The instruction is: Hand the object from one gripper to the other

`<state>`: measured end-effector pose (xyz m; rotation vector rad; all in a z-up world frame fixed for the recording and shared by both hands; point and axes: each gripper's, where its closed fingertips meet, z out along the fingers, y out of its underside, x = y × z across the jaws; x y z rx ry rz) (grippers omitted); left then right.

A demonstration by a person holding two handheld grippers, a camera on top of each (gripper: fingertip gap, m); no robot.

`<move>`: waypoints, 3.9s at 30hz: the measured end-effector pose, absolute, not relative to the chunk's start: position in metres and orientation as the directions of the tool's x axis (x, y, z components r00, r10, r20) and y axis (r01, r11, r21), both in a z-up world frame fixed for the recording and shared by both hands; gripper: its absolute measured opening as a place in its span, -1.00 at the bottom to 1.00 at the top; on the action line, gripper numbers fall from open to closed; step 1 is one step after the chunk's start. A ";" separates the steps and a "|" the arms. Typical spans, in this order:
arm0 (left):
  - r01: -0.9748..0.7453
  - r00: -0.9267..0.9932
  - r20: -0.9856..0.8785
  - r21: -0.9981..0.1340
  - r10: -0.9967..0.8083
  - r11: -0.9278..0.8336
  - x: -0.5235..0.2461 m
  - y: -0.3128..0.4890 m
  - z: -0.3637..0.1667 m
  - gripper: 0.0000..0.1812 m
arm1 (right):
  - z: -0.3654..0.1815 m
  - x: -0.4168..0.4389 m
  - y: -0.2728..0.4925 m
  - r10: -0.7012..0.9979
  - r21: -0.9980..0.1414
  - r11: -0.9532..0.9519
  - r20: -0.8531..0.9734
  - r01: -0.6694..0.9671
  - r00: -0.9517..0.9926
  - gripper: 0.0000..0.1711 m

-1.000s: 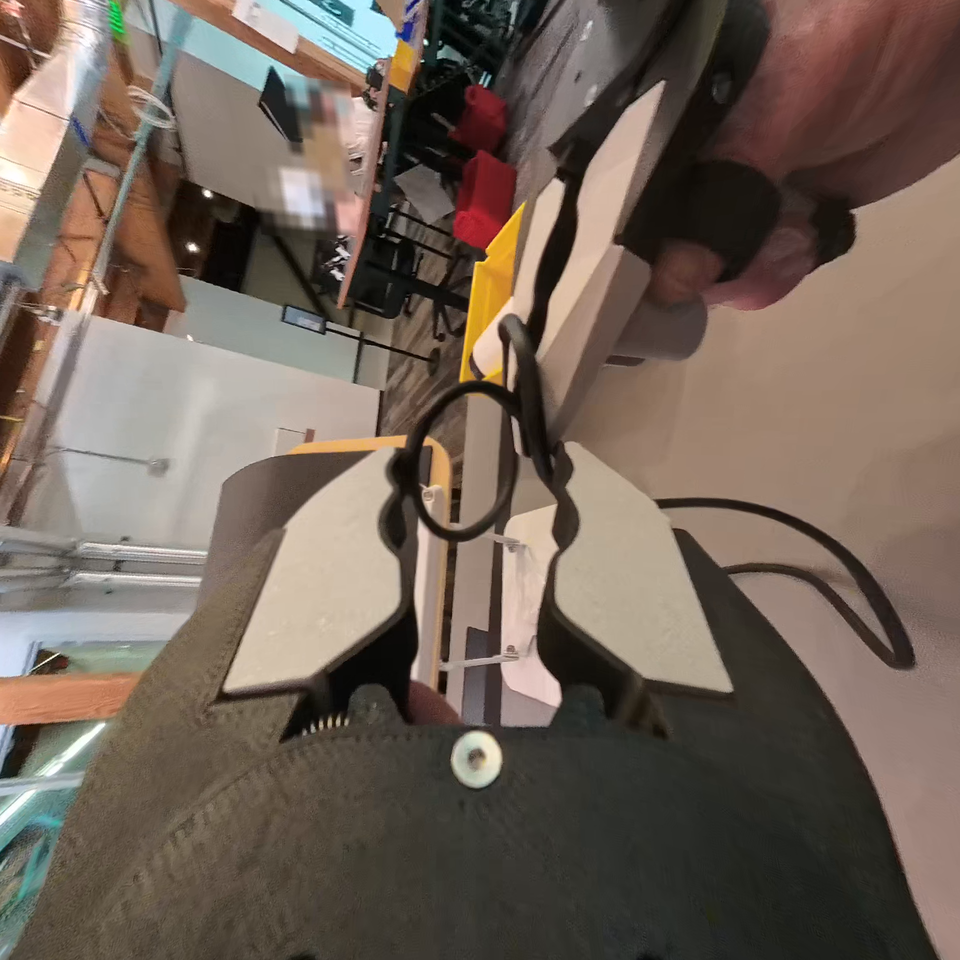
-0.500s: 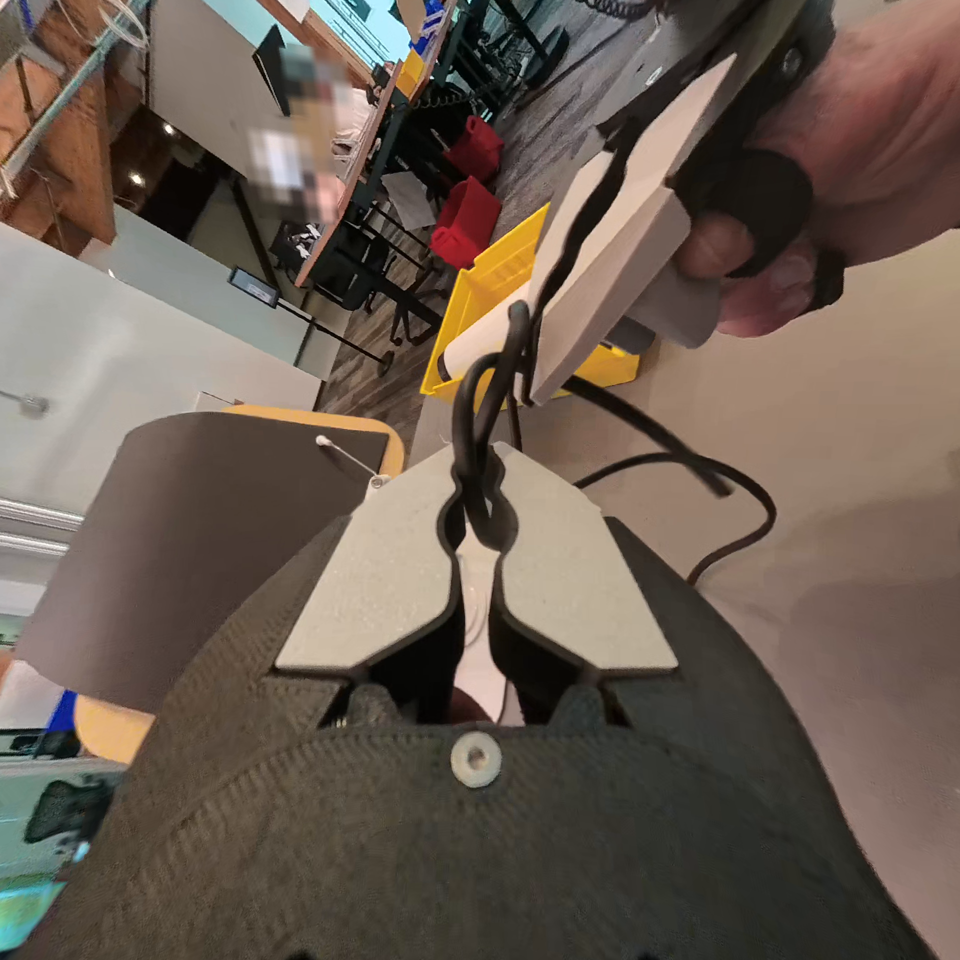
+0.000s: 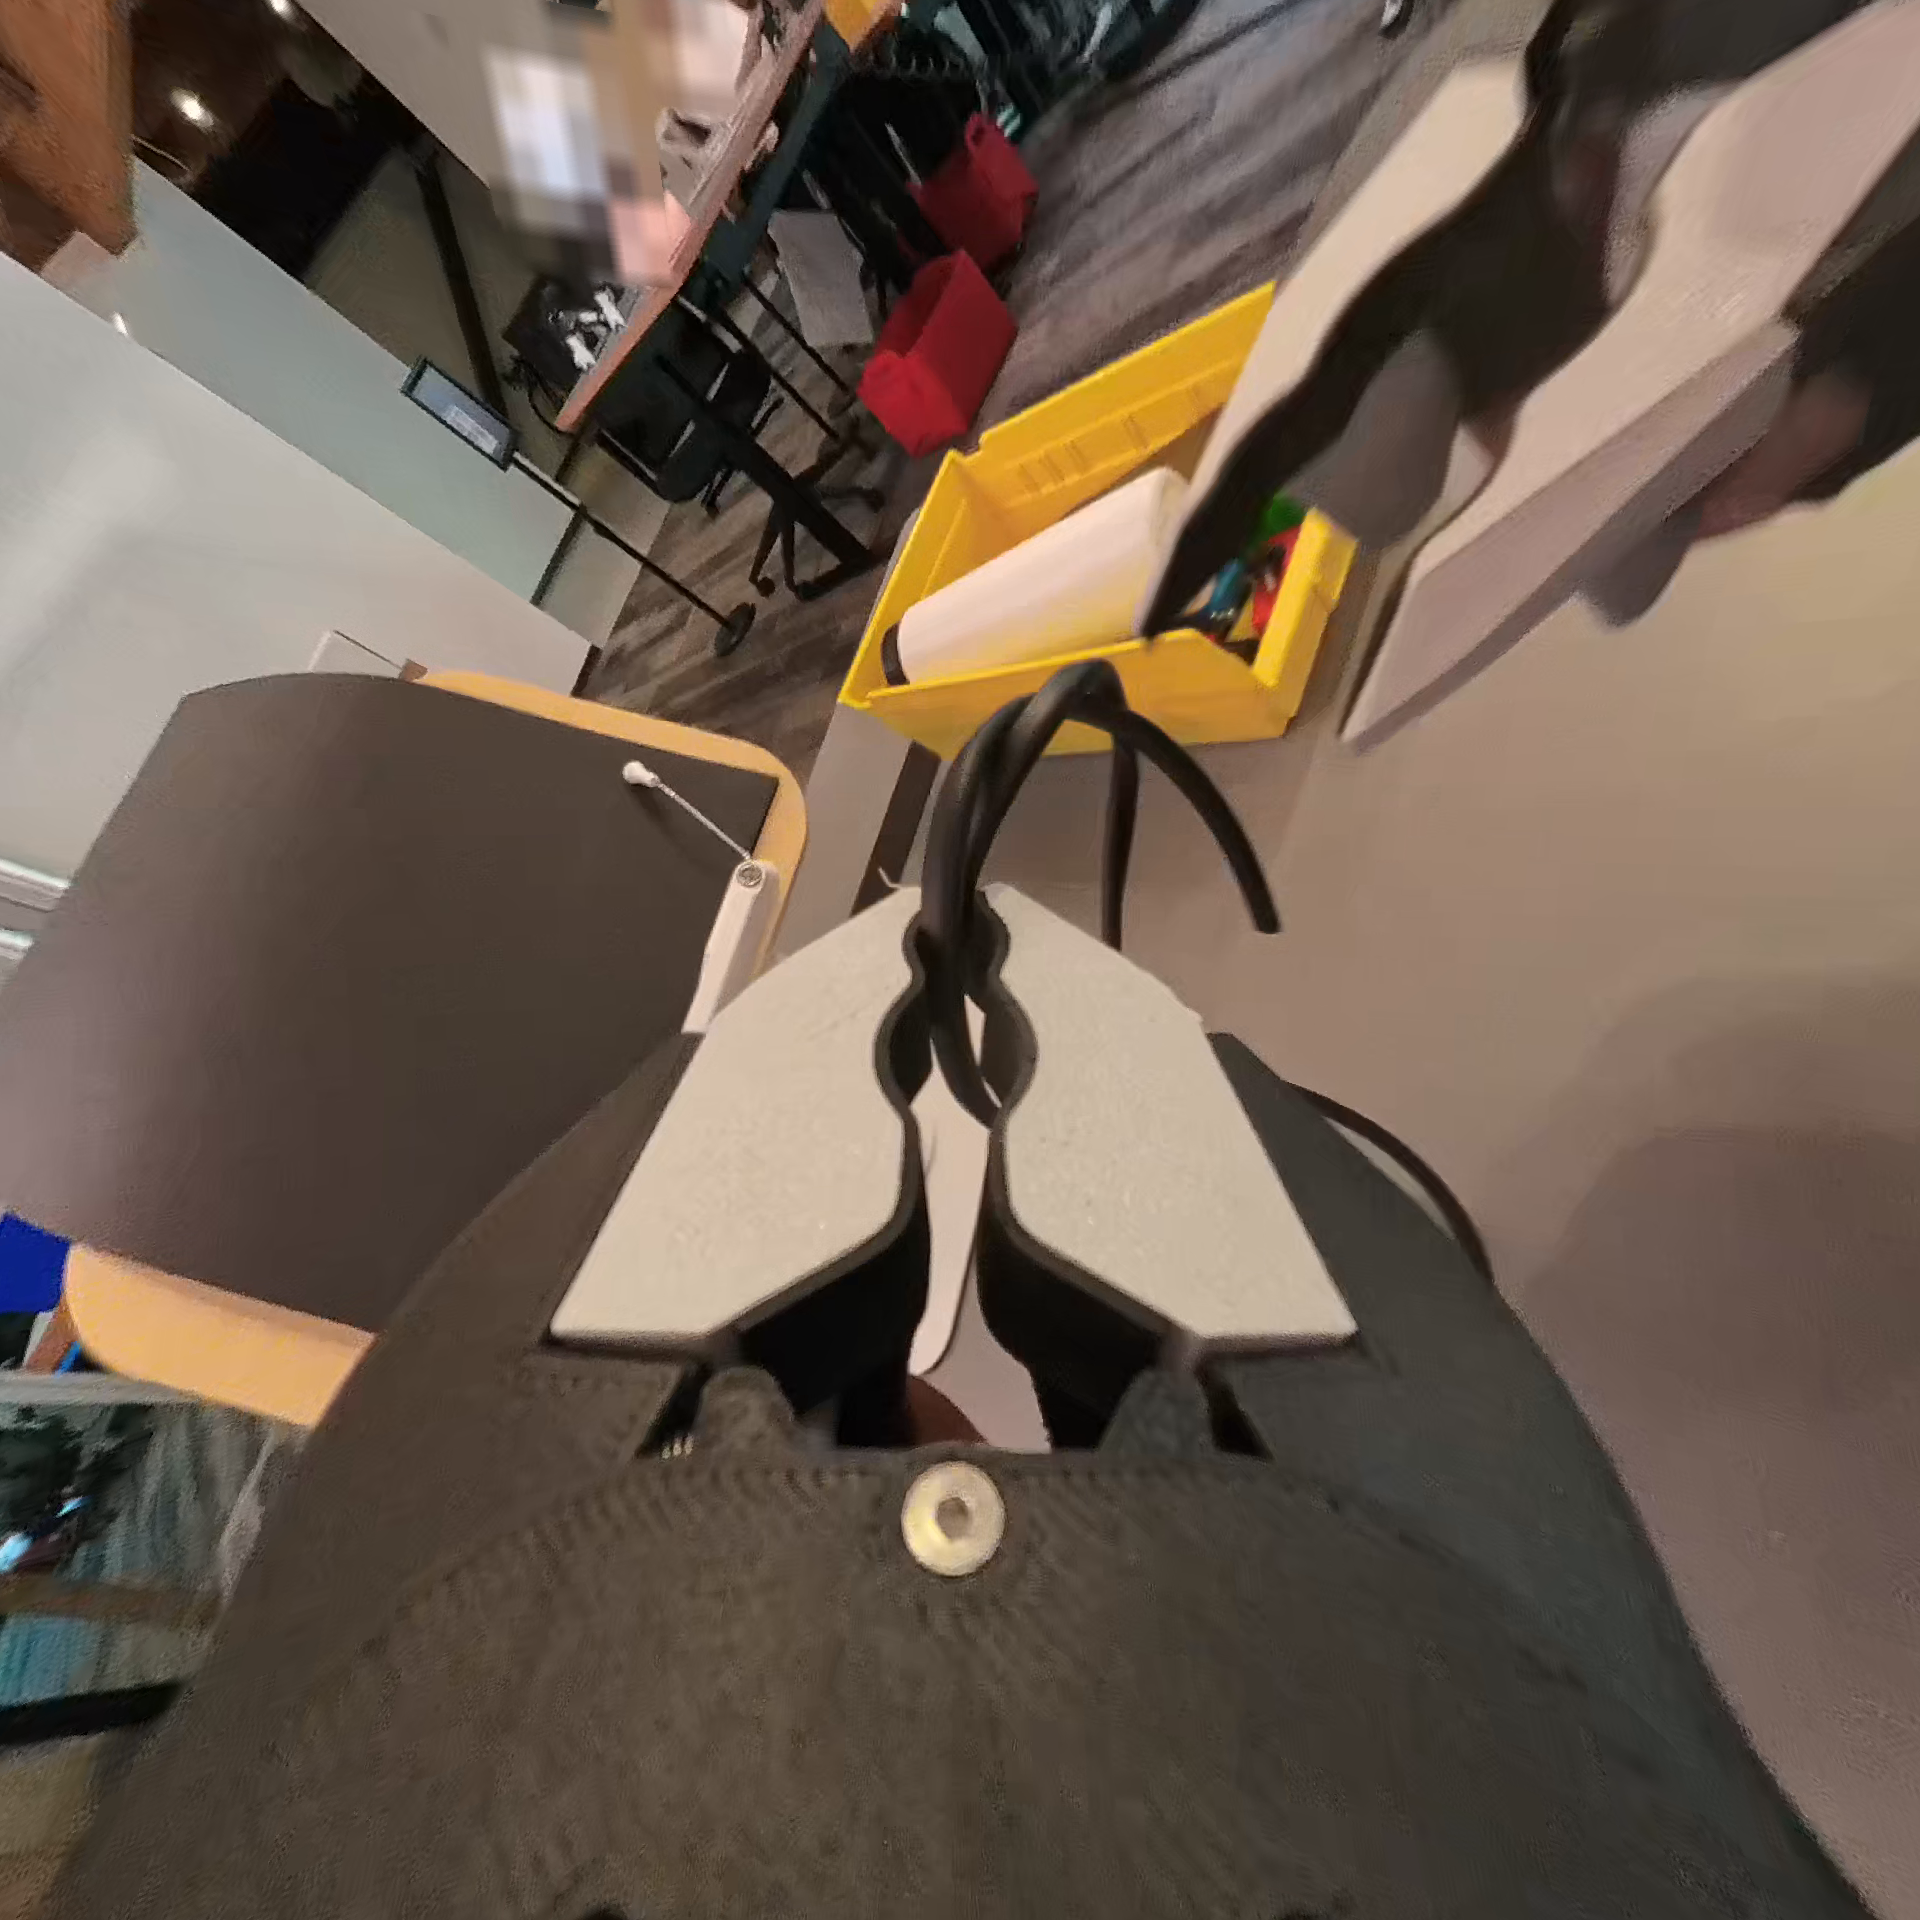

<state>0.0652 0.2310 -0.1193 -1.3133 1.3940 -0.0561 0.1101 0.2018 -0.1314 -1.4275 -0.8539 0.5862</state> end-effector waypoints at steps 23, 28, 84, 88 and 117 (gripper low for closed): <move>-0.487 0.254 -0.313 -0.859 -0.915 0.159 0.081 0.201 -0.128 -0.56 | -0.086 0.107 0.239 0.335 -0.666 0.471 0.742 0.578 0.581 -1.00; -0.427 0.237 -0.155 -0.903 -0.959 0.040 0.077 0.191 -0.173 -0.39 | -0.073 0.120 0.241 0.443 -0.808 0.455 0.570 0.375 0.692 -1.00; -0.382 0.049 -0.428 -0.843 -0.902 0.380 0.113 0.183 -0.124 -0.98 | -0.143 0.104 0.208 0.646 -0.813 0.352 0.570 0.464 0.508 -1.00; -0.376 0.032 -0.400 -0.854 -0.916 0.360 0.117 0.178 -0.126 -0.98 | -0.141 0.105 0.212 0.536 -0.744 0.397 0.663 0.537 0.522 -0.98; -0.241 0.166 -0.226 -0.953 -0.960 0.183 0.079 0.195 -0.108 -0.52 | -0.134 0.129 0.237 0.592 -0.866 0.283 0.496 0.412 0.636 -1.00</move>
